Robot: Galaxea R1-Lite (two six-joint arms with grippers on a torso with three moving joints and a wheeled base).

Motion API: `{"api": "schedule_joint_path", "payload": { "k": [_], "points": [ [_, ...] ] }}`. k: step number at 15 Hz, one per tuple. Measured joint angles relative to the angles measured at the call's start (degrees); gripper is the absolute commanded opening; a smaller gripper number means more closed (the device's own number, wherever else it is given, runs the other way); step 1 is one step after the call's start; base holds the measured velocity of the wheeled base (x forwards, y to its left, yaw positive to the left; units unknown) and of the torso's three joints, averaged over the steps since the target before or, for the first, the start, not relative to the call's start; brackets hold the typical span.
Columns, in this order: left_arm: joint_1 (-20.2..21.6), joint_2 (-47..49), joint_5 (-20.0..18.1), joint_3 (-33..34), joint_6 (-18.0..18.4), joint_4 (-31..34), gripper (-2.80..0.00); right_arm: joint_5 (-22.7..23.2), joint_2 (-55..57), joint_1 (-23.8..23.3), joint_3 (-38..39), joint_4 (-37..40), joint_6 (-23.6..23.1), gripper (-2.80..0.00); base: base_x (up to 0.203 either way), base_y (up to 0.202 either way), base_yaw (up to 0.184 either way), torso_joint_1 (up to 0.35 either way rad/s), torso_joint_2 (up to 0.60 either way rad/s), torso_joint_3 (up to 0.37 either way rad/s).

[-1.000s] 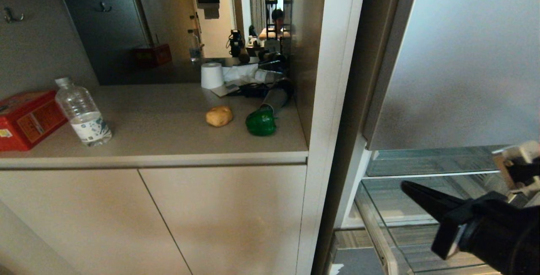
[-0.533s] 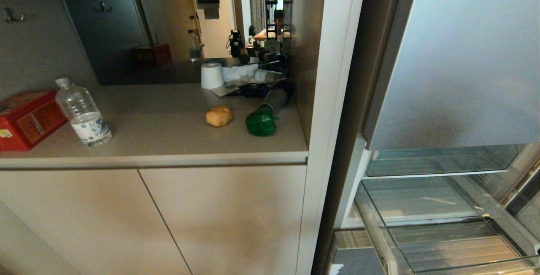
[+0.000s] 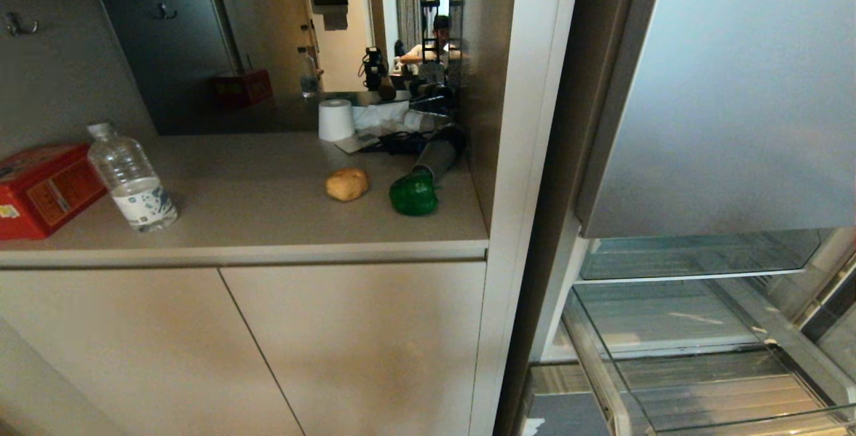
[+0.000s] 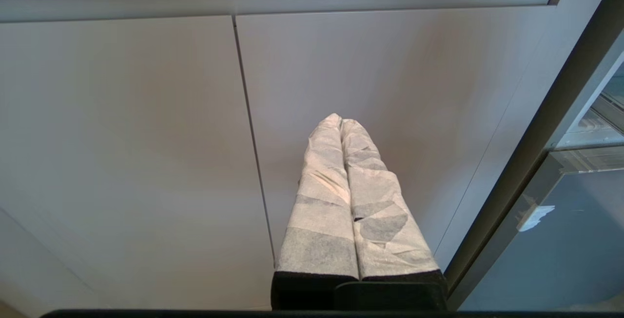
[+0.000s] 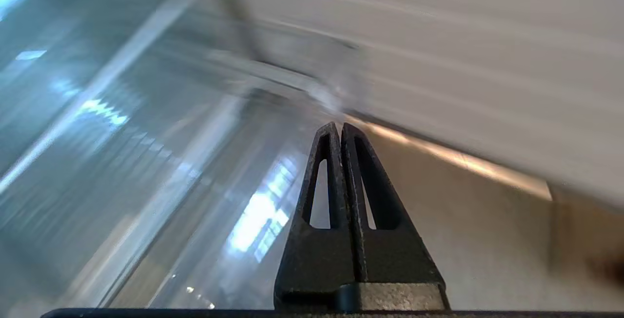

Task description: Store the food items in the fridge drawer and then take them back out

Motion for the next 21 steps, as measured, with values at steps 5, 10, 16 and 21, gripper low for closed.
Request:
{"api": "schedule_joint_path", "payload": {
  "k": [5, 10, 16, 21],
  "points": [
    [0.02, 0.00, 0.02, 0.00, 0.00, 0.00, -2.80, 15.07, 18.08, -16.10, -0.35, -2.92, 1.11, -2.80, 0.000, 0.000, 0.000, 0.000, 0.00, 0.000],
    [0.00, 0.00, 0.02, 0.00, 0.00, 0.00, -2.80, 23.07, 37.89, -18.30, -4.57, -5.61, 2.84, -2.80, 0.000, 0.000, 0.000, 0.000, 0.00, 0.000],
    [0.00, 0.00, 0.04, 0.00, 0.00, 0.00, -2.80, 28.99, 54.58, -14.61, -15.44, -5.55, -1.31, -2.80, 0.000, 0.000, 0.000, 0.000, 0.00, 0.000],
    [0.00, 0.00, 0.01, 0.00, 0.01, 0.00, -2.80, 29.02, 60.48, -8.64, -18.11, -5.49, -1.33, -2.80, 0.000, 0.000, 0.000, 0.000, 0.00, 0.000]
  ]
}}
